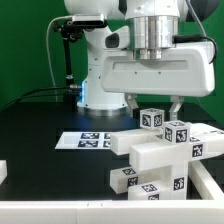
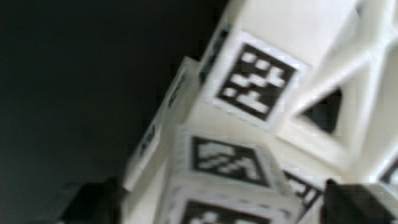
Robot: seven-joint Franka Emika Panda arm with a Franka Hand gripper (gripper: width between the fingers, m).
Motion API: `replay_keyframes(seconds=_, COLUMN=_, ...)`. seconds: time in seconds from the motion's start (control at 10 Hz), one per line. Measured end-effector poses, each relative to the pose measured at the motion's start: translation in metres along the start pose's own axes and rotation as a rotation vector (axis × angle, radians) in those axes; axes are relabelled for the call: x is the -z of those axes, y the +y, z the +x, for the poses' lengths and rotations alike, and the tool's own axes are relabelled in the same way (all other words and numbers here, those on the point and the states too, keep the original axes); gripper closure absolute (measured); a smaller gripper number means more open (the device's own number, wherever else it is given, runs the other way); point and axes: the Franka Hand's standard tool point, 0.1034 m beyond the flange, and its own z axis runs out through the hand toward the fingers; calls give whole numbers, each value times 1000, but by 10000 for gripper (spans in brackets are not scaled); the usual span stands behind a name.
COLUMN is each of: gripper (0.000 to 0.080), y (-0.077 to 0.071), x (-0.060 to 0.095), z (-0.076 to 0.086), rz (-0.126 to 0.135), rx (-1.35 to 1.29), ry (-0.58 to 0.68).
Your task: Assemble chair
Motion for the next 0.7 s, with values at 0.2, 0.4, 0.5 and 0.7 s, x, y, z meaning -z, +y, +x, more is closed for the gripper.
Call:
replay_keyframes(seconds=0.2, gripper=157, y=-5, x=-3, z=-9, rz=-14, rx=191, ry=-18)
replay_keyframes(seconds=0.4, gripper=151, y=-2, x=-3, z=-7, rz=-16, rx=317, ry=-17)
replay_keyframes(seconds=0.5, gripper=150, y=-1, x=-3, z=-6, rz=-20, rx=439, ry=-16)
replay_keyframes(seconds=0.7, gripper=150, y=3, x=1, z=3, rz=-41, rx=788, ry=-7)
